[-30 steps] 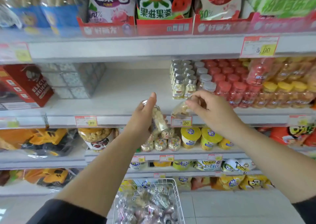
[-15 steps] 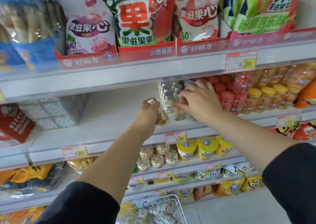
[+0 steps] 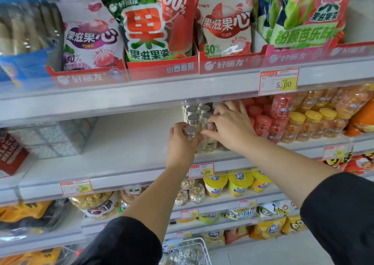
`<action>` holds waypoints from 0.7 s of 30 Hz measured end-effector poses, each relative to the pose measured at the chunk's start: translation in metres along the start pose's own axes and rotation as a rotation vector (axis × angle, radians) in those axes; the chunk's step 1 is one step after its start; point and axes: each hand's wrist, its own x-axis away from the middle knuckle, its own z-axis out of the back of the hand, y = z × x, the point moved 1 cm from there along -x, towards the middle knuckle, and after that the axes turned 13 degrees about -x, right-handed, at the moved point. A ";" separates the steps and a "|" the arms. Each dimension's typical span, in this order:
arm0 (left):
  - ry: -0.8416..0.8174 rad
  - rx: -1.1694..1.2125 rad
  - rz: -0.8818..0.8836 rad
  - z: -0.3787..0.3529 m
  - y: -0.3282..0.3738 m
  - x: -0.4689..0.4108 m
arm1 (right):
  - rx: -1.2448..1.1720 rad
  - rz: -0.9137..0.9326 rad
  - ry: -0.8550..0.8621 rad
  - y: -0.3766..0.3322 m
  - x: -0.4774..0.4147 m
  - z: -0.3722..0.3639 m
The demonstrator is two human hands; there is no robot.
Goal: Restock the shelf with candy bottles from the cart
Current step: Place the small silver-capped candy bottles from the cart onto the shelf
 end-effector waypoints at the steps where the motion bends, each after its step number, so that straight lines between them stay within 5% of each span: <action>1: -0.013 -0.010 0.001 0.001 -0.001 0.001 | -0.006 0.003 0.002 0.001 0.001 0.000; 8: -0.112 -0.258 -0.065 0.013 -0.026 0.003 | -0.052 0.053 0.036 0.009 0.010 -0.004; 21: -0.088 -0.230 -0.046 -0.002 -0.018 -0.004 | -0.067 0.079 0.071 0.015 0.010 -0.009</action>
